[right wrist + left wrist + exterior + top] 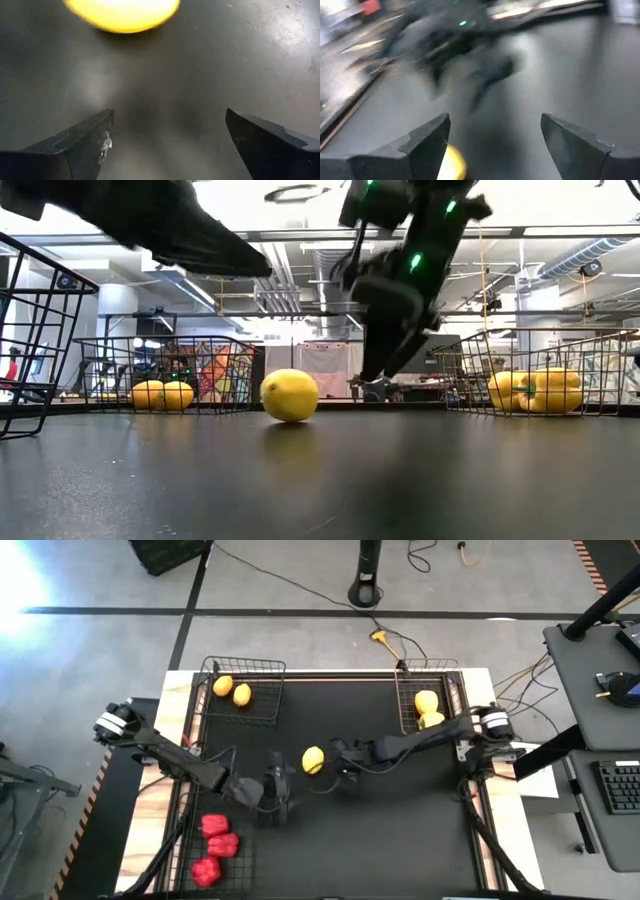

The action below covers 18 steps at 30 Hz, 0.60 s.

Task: Sort produce into baskets
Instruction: Put the yellow lemon into the top black wire basket

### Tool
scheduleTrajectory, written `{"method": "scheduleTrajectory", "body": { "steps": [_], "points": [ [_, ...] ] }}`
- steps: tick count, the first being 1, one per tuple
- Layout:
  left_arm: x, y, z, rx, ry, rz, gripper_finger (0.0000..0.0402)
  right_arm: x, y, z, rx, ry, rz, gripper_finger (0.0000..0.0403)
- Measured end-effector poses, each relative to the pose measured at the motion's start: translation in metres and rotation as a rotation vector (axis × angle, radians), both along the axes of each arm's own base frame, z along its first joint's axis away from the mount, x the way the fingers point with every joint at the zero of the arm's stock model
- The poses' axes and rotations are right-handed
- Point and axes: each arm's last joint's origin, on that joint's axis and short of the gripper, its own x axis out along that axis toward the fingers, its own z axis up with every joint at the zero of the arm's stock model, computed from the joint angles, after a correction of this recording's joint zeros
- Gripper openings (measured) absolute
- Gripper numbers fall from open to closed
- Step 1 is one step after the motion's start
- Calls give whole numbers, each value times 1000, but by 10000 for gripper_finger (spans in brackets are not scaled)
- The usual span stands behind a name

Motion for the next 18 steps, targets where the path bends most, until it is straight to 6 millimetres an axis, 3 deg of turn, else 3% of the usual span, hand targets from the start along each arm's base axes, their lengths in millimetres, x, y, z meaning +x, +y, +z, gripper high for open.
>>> {"method": "scheduleTrajectory", "body": {
  "steps": [6,10,14,18],
  "points": [
    [3,9,8,-146,65,215,295,-18,30,42,-93,-125,9,373],
    [16,17,11,-197,101,323,295,-37,54,71,-195,-248,-20,372],
    [37,24,10,-250,100,400,295,-58,81,91,-242,-353,-5,372],
    [63,37,6,-386,87,544,295,-73,107,96,-227,-391,52,372]
  ]
}}
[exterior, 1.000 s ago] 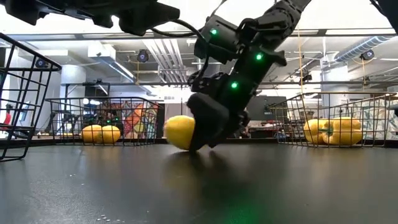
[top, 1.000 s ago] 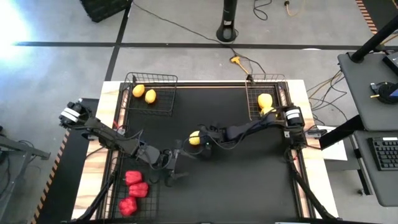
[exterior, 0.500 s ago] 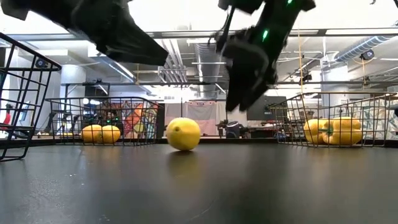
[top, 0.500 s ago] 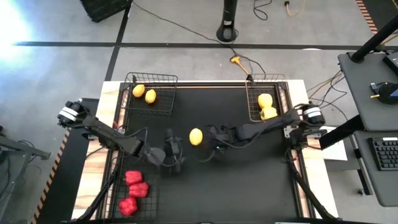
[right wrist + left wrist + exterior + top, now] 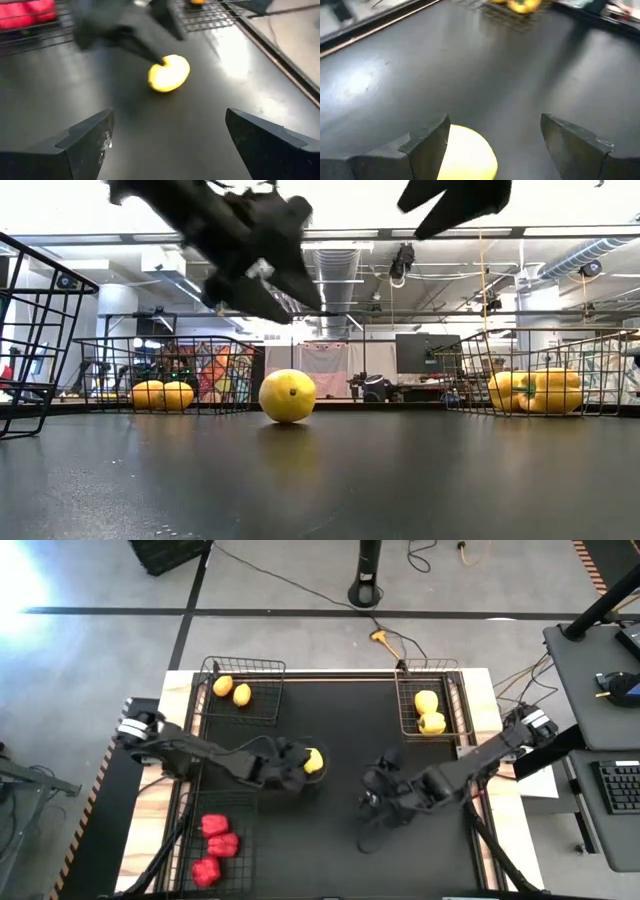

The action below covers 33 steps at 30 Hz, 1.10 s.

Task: Sort produce into baskets
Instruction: Put the yellow lemon into the top black wire basket

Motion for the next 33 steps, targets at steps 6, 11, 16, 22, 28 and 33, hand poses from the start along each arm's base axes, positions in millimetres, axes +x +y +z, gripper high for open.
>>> {"method": "scheduleTrajectory", "body": {
  "steps": [6,11,16,22,28,33],
  "points": [
    [39,-12,-13,-16,2,83,295,-18,30,-4,-34,-3,64,372],
    [46,-16,-23,33,196,260,295,-24,46,-14,-68,25,102,372],
    [44,-8,-16,37,261,505,295,-28,53,-24,-86,59,113,372],
    [47,-9,-19,-55,106,673,295,-28,55,-36,-108,88,120,372],
    [47,-11,-32,-123,22,766,295,-30,53,-48,-130,120,116,372],
    [56,-17,-54,-155,18,762,295,-30,53,-55,-136,133,108,372]
  ]
}}
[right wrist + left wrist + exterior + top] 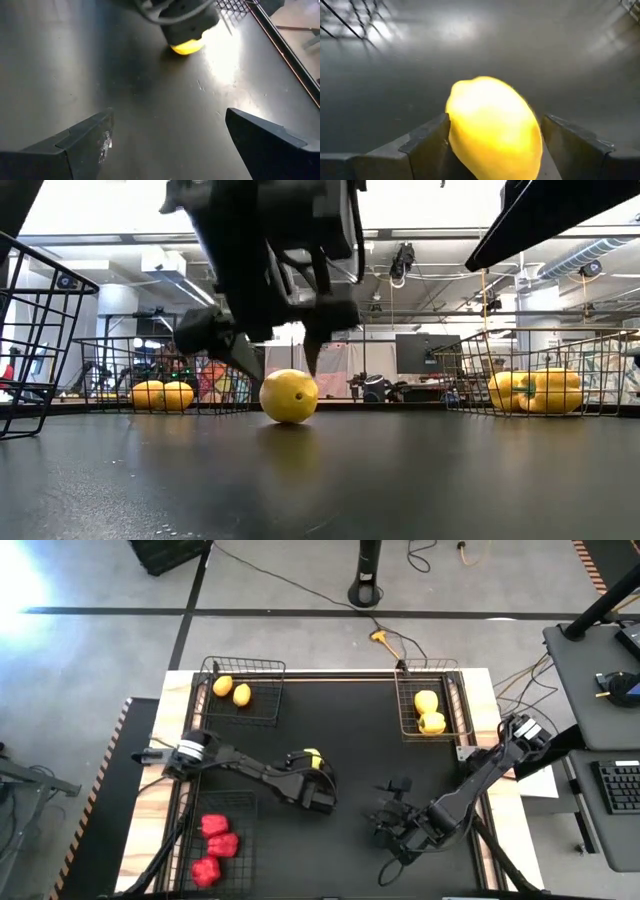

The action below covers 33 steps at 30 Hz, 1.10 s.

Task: Sort produce into baskets
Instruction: Put the yellow lemon into the top black wire basket

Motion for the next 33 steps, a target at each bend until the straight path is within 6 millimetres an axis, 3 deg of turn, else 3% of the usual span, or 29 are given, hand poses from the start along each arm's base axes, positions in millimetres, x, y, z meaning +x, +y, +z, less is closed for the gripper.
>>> {"method": "scheduleTrajectory", "body": {
  "steps": [7,18,27,33],
  "points": [
    [6,-4,-20,26,10,-21,295,0,-3,-2,-72,-15,-6,373],
    [6,-1,-19,5,88,-77,295,0,-10,-7,-101,-34,-45,373],
    [12,-1,-7,-43,205,-205,295,-4,-13,-16,-85,-35,-79,373],
    [17,9,-4,-105,252,-248,295,-4,-13,-16,-80,-39,-83,373]
  ]
}}
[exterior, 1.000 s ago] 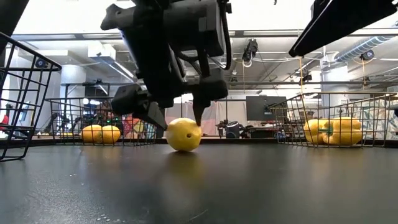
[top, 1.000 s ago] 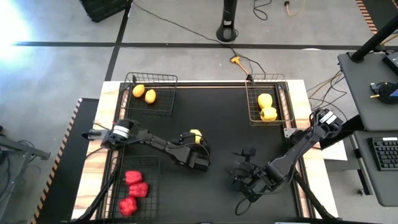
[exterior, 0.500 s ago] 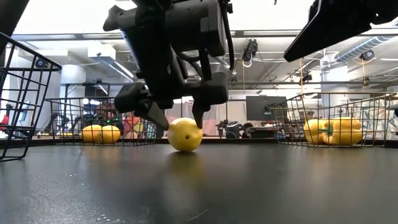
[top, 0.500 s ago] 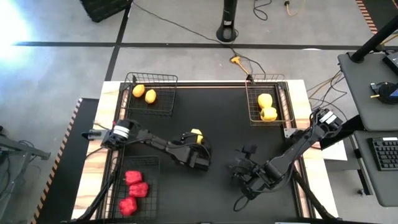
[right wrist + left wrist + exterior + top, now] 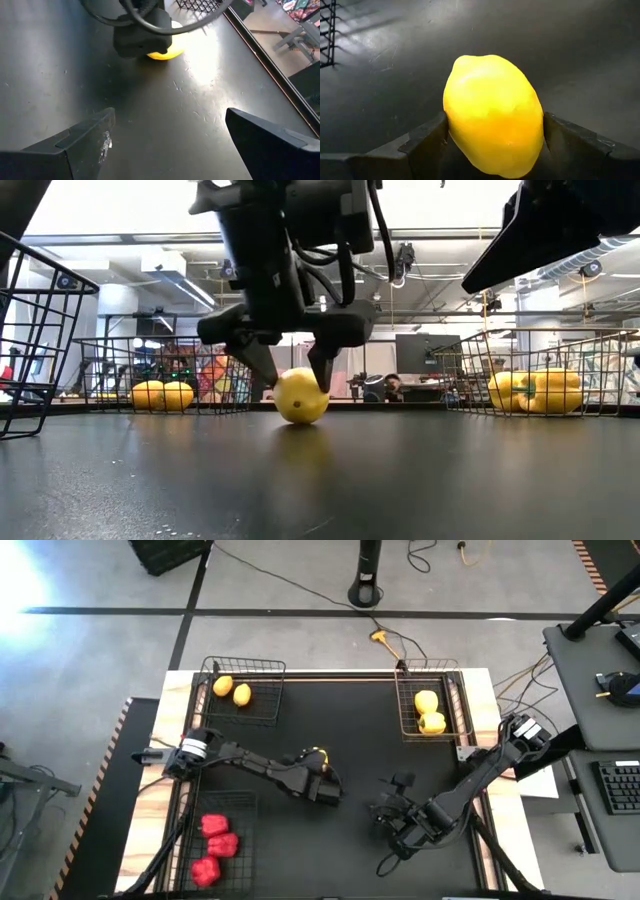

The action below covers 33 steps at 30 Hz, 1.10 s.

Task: Sort produce into baskets
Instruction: Put the yellow lemon into the top black wire basket

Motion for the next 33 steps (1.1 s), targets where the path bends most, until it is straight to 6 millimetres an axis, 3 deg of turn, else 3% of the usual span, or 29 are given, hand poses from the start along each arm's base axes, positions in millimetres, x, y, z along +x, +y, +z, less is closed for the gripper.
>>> {"method": "scheduleTrajectory", "body": {
  "steps": [15,29,33],
  "points": [
    [9,4,10,31,191,-263,297,1,0,0,11,-13,-5,373],
    [9,11,12,46,243,-293,298,1,0,0,13,-18,-5,373],
    [9,16,11,28,248,-281,315,2,0,1,13,-18,-5,373]
  ]
}}
